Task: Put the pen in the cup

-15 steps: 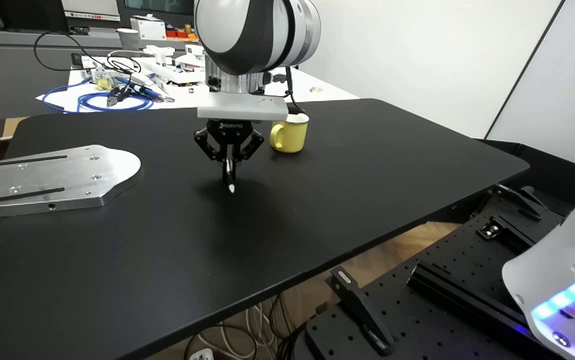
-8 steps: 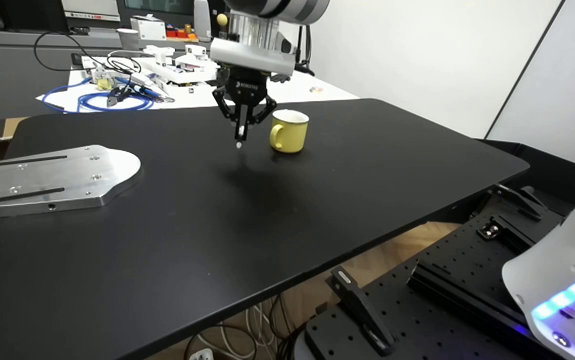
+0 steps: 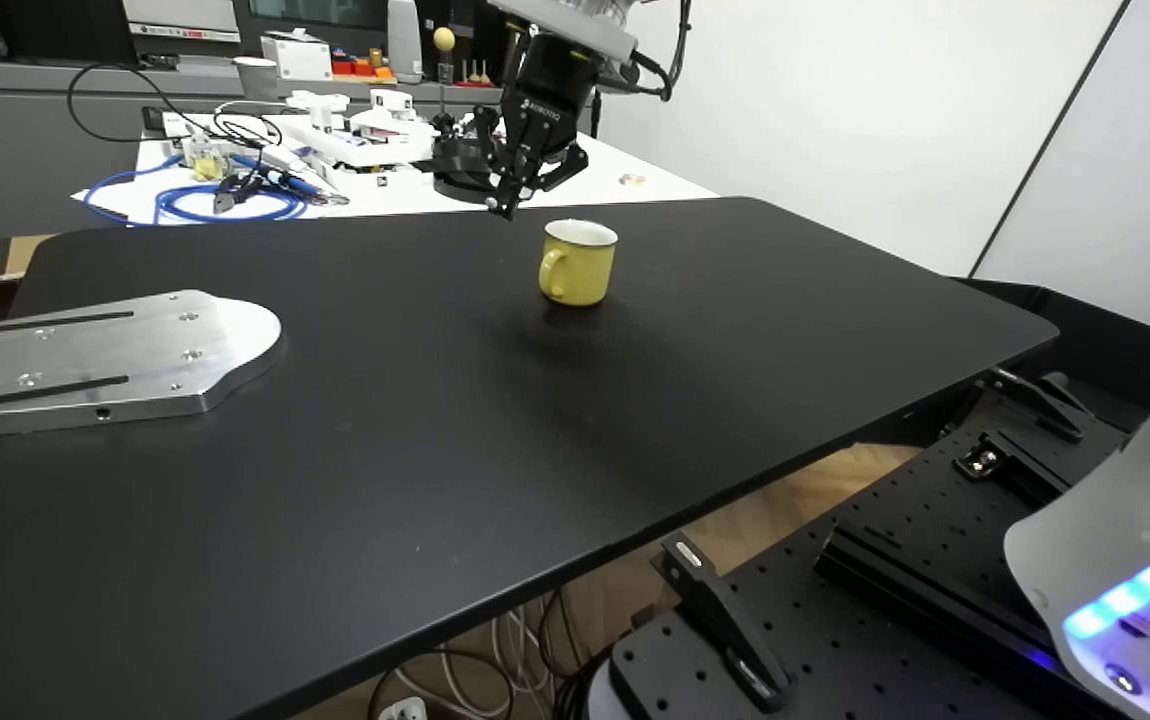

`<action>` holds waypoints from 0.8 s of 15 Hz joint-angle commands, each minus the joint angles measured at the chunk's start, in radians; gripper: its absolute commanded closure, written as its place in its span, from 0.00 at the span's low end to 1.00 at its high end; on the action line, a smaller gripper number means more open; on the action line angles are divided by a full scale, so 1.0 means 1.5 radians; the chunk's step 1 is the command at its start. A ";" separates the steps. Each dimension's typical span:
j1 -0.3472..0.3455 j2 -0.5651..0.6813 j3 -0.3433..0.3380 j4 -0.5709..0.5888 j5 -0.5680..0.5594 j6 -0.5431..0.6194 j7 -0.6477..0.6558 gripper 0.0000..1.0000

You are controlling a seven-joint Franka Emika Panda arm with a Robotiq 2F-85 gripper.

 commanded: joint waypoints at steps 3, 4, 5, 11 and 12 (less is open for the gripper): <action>-0.064 0.010 -0.020 0.059 0.127 -0.185 -0.024 0.97; -0.067 0.009 -0.029 0.062 0.138 -0.207 -0.020 0.97; -0.074 0.008 -0.037 0.066 0.150 -0.231 -0.021 0.97; -0.091 0.016 -0.085 0.057 0.188 -0.285 -0.021 0.97; -0.092 0.021 -0.092 0.054 0.195 -0.286 -0.020 0.97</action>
